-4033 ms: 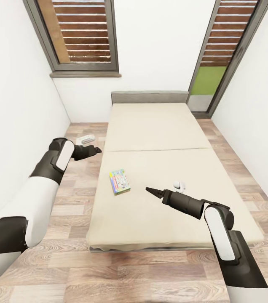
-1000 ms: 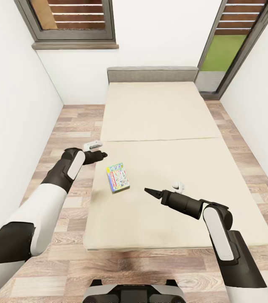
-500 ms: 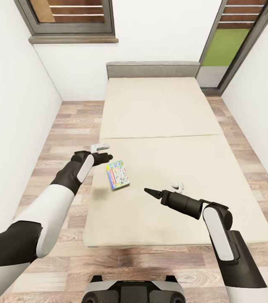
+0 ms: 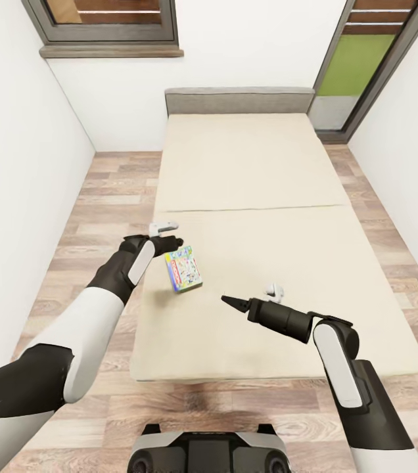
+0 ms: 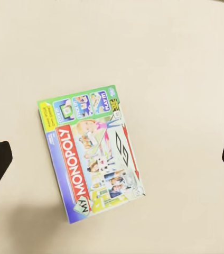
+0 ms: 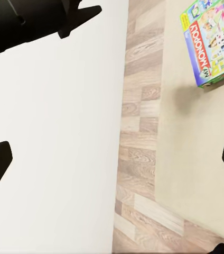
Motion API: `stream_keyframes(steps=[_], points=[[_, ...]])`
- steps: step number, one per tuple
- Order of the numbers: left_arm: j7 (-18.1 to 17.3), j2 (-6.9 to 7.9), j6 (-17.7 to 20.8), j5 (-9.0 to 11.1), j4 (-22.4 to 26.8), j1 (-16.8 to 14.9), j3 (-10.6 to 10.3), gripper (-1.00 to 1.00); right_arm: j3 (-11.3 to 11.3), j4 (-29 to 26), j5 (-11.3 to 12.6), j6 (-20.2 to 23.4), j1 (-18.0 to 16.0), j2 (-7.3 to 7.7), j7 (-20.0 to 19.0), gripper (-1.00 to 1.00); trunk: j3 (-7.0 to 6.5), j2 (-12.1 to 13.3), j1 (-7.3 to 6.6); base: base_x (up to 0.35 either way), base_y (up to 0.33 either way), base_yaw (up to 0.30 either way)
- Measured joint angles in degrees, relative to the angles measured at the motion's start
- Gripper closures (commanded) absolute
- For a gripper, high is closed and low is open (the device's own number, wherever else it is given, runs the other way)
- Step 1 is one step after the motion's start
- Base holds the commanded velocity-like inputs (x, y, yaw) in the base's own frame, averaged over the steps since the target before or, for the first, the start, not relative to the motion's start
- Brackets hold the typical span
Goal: Put all the toys in the child's room - the three board games (two on the bed and one on the table), the two jigsaw puzzles on the table, and the tennis ball on the table - inside the toy box on the table in the child's room.
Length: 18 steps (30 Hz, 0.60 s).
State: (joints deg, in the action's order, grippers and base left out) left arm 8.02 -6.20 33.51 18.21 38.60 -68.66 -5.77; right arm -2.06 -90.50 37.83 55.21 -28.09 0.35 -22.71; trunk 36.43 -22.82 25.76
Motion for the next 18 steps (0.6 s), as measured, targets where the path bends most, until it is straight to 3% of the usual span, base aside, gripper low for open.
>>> stream_keyframes(steps=[18], points=[[0.0,-0.16,-3.0,0.0,0.2,-0.3,-0.2,-1.00,-1.2,0.0,0.0,-0.1,0.0,-0.02,0.0,-1.00,1.70,0.0,0.00,0.000,0.000,0.000]])
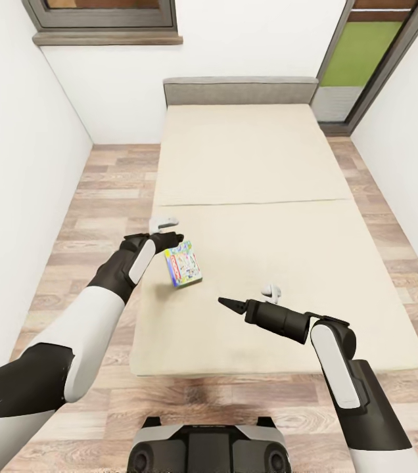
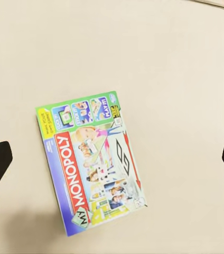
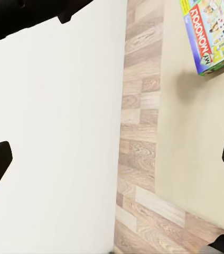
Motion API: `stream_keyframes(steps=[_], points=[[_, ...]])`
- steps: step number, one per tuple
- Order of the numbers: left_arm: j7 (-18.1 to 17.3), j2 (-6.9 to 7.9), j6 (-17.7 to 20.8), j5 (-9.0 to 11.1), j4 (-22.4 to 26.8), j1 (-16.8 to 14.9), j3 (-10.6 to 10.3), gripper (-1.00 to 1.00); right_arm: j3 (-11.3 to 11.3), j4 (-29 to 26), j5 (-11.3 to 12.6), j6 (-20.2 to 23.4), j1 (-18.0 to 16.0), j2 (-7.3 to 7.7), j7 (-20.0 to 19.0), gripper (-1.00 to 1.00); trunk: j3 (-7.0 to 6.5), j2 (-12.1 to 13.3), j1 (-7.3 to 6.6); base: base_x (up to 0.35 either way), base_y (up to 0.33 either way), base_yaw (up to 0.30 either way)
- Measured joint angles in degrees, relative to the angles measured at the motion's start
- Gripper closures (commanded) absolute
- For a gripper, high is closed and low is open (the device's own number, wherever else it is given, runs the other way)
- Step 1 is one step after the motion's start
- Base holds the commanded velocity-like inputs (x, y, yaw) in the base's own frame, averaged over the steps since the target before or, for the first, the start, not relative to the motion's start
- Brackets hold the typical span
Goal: Put all the toys in the child's room - the three board games (two on the bed and one on the table), the two jigsaw puzzles on the table, and the tennis ball on the table - inside the toy box on the table in the child's room.
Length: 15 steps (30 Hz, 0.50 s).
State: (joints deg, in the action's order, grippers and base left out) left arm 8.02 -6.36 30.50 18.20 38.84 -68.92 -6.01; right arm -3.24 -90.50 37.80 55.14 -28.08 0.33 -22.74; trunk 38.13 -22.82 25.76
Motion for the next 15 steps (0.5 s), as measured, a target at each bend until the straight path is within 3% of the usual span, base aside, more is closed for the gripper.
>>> stream_keyframes(steps=[15], points=[[-0.2,0.09,-0.6,0.0,0.1,0.0,-0.4,-1.00,0.0,0.0,0.0,0.0,0.0,0.02,0.0,-1.00,1.41,0.0,0.00,0.000,0.000,0.000]])
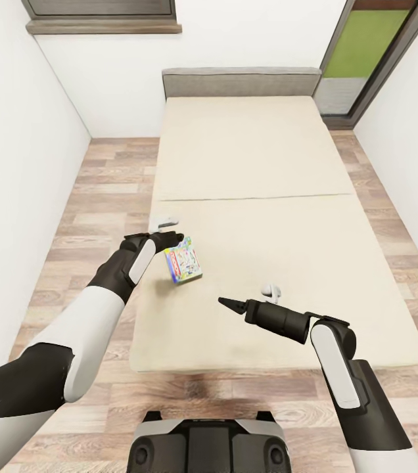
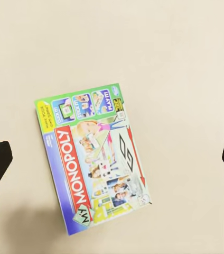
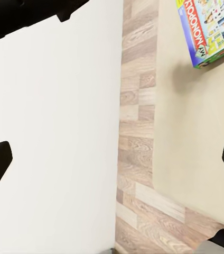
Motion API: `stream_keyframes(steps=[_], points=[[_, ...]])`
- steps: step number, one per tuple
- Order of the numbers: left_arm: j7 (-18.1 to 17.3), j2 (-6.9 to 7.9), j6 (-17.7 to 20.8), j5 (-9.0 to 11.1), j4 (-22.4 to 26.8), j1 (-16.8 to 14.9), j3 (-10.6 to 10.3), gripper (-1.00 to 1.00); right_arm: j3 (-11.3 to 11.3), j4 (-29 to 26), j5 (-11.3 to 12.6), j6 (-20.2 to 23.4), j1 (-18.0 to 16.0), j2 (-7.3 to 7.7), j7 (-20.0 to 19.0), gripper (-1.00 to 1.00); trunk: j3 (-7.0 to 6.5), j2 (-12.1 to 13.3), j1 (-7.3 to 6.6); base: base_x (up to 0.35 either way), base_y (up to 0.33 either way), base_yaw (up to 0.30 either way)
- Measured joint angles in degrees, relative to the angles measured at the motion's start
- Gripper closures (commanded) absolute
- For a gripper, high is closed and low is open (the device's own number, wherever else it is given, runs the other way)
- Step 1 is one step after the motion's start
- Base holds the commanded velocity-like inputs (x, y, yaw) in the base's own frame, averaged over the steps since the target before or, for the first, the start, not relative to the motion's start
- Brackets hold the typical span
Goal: Put all the toys in the child's room - the three board games (two on the bed and one on the table), the two jigsaw puzzles on the table, and the tennis ball on the table - inside the toy box on the table in the child's room.
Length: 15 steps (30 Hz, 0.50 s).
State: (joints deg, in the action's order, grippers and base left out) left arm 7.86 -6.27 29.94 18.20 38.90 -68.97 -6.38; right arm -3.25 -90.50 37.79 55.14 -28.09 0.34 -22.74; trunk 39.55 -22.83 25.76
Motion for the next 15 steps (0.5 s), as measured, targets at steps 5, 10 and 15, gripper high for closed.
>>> stream_keyframes(steps=[5,10,15], points=[[0.0,0.00,-0.4,0.0,0.0,0.0,0.0,-1.00,0.0,0.0,-0.1,0.0,0.0,0.07,0.0,-1.00,0.47,0.0,0.00,0.000,0.000,0.000],[0.0,0.02,-0.6,0.0,0.0,0.0,-0.1,-1.00,0.0,-0.2,0.1,0.1,0.0,0.43,-0.6,-1.00,0.94,0.0,0.00,0.000,0.000,0.000],[0.0,0.08,-0.7,0.0,0.0,0.0,-0.1,-1.00,0.5,-0.3,0.2,0.2,0.0,0.79,-6.8,-1.00,1.36,0.0,0.00,0.000,0.000,0.000]])
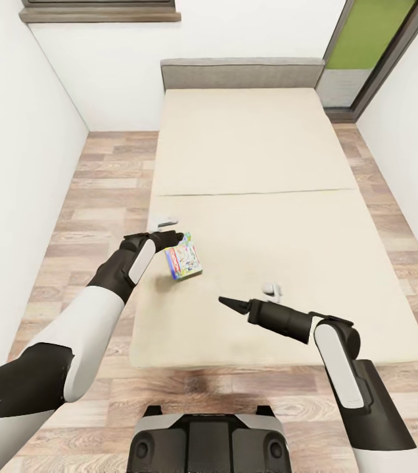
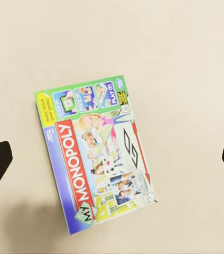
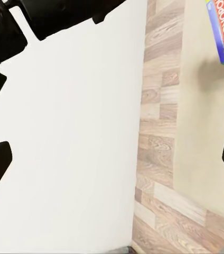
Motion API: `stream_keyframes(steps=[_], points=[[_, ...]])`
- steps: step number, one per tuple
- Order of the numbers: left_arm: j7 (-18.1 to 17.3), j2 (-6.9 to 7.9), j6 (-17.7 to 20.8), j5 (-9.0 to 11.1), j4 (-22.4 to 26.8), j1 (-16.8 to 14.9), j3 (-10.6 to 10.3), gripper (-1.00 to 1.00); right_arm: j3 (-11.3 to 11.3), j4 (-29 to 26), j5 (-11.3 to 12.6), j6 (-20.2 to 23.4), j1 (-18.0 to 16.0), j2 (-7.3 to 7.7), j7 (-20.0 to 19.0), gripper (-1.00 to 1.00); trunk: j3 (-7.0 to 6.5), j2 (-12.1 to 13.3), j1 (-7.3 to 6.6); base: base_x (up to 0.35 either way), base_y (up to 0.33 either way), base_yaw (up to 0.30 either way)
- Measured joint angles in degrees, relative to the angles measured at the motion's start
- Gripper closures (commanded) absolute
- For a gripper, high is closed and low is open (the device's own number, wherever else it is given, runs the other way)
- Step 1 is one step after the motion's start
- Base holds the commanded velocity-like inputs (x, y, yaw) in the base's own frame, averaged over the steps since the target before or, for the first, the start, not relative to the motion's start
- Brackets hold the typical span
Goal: Put all the toys in the child's room - the three board games (two on the bed and one on the table), the two jigsaw puzzles on the table, and the tennis ball on the table - inside the toy box on the table in the child's room.
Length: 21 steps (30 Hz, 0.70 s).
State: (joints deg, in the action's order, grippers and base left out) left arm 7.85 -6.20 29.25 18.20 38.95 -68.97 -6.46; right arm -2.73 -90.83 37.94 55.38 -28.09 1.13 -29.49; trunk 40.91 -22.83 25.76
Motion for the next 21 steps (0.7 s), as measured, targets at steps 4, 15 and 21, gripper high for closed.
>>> stream_keyframes(steps=[4,15,21], points=[[0.0,0.04,-0.1,0.0,0.0,0.0,0.0,-1.00,1.2,-0.1,-0.1,0.1,0.0,0.47,-6.7,-1.00,0.31,0.0,0.00,0.000,0.000,0.000],[0.0,0.18,-0.2,0.0,0.0,0.0,0.0,-1.00,3.9,-0.1,-0.6,-0.5,0.1,2.45,-15.2,-1.00,0.78,0.0,0.00,0.000,0.000,0.000],[0.0,0.11,-1.0,0.0,0.0,0.0,0.1,-1.00,3.8,0.3,-2.1,-0.8,0.1,2.37,-14.2,-1.00,0.80,0.0,0.00,0.000,0.000,0.000]])
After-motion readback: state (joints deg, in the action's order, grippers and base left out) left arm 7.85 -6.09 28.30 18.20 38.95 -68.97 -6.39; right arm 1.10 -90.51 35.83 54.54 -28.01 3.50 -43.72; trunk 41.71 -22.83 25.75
